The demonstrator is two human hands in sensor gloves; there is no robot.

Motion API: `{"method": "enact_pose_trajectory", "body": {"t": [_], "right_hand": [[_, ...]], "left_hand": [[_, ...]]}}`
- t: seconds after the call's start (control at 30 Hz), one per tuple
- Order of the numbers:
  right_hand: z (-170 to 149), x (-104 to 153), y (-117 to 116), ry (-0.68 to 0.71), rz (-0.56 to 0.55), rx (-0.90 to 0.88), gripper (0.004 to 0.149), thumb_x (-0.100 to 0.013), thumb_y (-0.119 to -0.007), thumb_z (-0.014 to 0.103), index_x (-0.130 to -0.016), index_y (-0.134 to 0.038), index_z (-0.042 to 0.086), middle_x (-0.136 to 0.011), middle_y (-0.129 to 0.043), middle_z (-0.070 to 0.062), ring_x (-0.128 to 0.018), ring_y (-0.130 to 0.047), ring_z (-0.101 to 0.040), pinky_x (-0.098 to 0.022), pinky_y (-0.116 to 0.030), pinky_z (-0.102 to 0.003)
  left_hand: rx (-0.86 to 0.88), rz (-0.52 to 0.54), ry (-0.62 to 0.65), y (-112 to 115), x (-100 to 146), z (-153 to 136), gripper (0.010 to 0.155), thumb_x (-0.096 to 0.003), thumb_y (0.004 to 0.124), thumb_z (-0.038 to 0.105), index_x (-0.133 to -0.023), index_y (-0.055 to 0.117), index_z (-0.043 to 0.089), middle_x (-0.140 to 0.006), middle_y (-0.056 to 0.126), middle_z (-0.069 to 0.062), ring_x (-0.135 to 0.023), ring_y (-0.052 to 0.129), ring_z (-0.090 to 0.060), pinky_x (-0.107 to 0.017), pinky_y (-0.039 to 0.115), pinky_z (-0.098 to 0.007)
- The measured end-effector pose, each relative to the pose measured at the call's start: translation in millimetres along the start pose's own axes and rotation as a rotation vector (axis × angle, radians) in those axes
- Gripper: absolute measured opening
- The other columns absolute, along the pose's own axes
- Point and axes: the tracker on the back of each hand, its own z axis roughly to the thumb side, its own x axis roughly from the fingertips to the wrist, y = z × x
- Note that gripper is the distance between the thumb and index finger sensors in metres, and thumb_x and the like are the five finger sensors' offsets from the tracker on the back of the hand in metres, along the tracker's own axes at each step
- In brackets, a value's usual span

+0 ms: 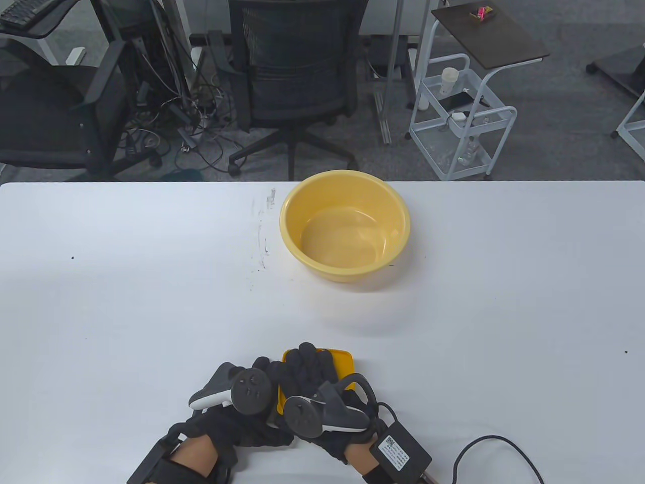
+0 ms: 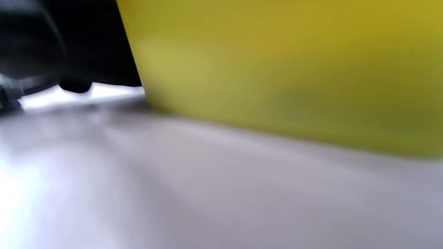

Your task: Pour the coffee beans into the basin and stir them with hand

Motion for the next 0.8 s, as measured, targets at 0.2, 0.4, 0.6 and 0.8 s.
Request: {"method": "enact_pose_trajectory", "body": {"t": [0.2, 0.4, 0.6, 0.8], "right_hand": [[-7.1, 2.7, 0.3, 0.0, -0.009, -0.138, 0.083, -0.044, -0.054, 0.061, -0.101, -0.033, 0.005, -0.103, -0.032, -0.024, -0.099, -0.023, -0.051, -0.069, -0.024, -0.063], [-11.0, 4.7, 1.1, 0.011, -0.032, -0.216, 0.08, -0.045, -0.054, 0.059, -0.1, -0.036, 0.004, -0.103, -0.034, -0.024, -0.099, -0.025, -0.05, -0.069, -0.025, -0.062], [-13.2, 5.6, 2.0, 0.017, -0.044, -0.251, 0.079, -0.045, -0.055, 0.058, -0.1, -0.038, 0.004, -0.102, -0.036, -0.024, -0.098, -0.027, -0.05, -0.069, -0.026, -0.062], [-8.8, 8.4, 8.4, 0.021, -0.07, -0.187, 0.079, -0.045, -0.055, 0.057, -0.1, -0.036, 0.003, -0.101, -0.036, -0.025, -0.097, -0.03, -0.053, -0.069, -0.03, -0.063]], "left_hand": [[0.058, 0.001, 0.025, -3.1, 2.2, -4.3, 0.112, -0.0419, 0.057, 0.076, -0.098, -0.012, 0.007, -0.113, -0.006, -0.021, -0.105, -0.013, -0.045, -0.068, -0.001, -0.065], [0.161, -0.005, 0.052, -5.5, 4.1, -11.6, 0.1, -0.0448, 0.047, 0.075, -0.1, -0.007, 0.013, -0.115, -0.003, -0.015, -0.106, -0.014, -0.038, -0.067, -0.005, -0.061], [0.179, 0.003, 0.049, -6.0, 5.0, -12.0, 0.083, -0.0531, 0.036, 0.066, -0.101, -0.006, 0.014, -0.116, -0.002, -0.014, -0.106, -0.013, -0.037, -0.068, -0.005, -0.059], [0.222, 0.015, 0.06, -3.7, 4.4, -9.1, 0.081, -0.0576, 0.035, 0.062, -0.102, -0.007, 0.009, -0.115, -0.003, -0.02, -0.105, -0.014, -0.04, -0.066, -0.006, -0.062]]}}
